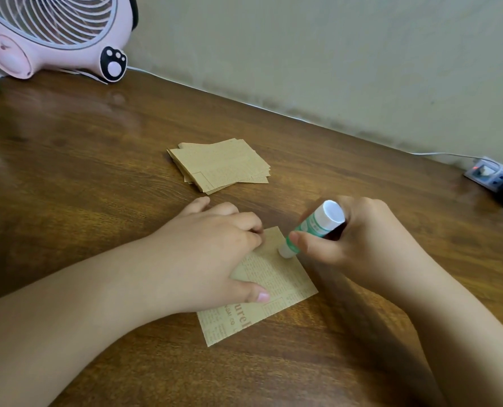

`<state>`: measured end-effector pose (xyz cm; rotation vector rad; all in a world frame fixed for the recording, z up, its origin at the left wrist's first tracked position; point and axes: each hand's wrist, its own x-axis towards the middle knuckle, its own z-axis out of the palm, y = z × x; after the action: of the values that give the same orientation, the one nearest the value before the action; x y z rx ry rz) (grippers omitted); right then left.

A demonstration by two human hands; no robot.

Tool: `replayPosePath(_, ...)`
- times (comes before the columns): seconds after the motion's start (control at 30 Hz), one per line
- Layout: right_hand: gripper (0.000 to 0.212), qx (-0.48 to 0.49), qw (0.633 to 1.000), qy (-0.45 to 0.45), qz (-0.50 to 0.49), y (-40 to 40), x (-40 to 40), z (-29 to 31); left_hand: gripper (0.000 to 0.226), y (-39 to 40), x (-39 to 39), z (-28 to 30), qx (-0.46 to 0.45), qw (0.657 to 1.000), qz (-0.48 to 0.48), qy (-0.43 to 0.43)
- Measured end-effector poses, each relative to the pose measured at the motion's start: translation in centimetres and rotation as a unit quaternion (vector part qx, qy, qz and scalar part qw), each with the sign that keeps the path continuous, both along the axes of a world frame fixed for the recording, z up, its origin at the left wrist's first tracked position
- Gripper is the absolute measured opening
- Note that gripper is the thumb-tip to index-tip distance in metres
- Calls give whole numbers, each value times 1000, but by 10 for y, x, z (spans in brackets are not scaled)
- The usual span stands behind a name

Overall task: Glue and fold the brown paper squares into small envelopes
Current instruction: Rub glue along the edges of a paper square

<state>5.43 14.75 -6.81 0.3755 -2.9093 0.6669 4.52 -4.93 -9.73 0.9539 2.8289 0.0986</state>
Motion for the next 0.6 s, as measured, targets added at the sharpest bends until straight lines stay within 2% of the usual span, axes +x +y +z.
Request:
replayPosePath(0.13,39,2,1000,-13,8,2,5,1,77,0,0,0,-7,1000,-2,-1)
replayPosePath(0.23,32,-7,1000,12,5,-4,-5,-3,76,1,0,2,-14,1000,-5,4)
replayPosePath(0.4,32,-7,999,52,-8,-11,-22,-8,76,0,3,2,-25,1000,-2,9)
replayPosePath(0.6,39,-32,999,25,-2,-1,-6,3,78,-1,2,3,-28,1000,6,4)
